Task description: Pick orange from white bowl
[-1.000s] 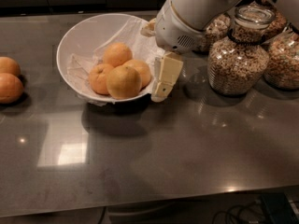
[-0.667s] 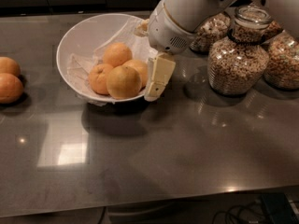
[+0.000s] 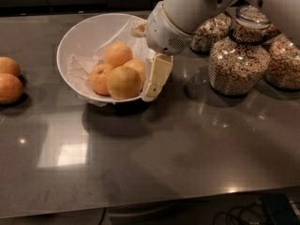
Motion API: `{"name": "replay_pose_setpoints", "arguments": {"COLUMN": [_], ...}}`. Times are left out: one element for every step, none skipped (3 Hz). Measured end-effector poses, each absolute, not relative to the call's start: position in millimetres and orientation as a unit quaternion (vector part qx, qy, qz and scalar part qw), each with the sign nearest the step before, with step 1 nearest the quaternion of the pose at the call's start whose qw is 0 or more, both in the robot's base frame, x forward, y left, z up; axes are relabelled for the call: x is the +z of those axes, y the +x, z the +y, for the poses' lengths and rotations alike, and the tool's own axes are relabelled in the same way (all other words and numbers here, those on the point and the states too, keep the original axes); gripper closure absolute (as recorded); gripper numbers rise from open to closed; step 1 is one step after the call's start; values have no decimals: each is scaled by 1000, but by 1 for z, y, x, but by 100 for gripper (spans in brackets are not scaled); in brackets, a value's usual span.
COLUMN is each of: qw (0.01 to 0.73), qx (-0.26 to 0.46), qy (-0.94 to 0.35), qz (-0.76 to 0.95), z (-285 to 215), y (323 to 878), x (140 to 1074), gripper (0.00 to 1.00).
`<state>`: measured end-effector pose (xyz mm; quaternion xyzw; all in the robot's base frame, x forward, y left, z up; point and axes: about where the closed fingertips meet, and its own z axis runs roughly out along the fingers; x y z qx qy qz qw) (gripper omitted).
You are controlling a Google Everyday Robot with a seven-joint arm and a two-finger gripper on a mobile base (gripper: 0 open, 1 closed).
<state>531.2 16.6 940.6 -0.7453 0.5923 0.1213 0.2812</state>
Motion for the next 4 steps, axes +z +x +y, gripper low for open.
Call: {"name": "replay_pose_setpoints", "arguments": {"qw": [287,287,288,288], "qx": [138,138,138,137], "qy": [-751,-752,-754,-756], "qz": [578,578,574,571], "z": [30,30,32,35], "y": [533,533,533,532], "x": [937,937,937,938], "gripper": [0,0,5,9]}}
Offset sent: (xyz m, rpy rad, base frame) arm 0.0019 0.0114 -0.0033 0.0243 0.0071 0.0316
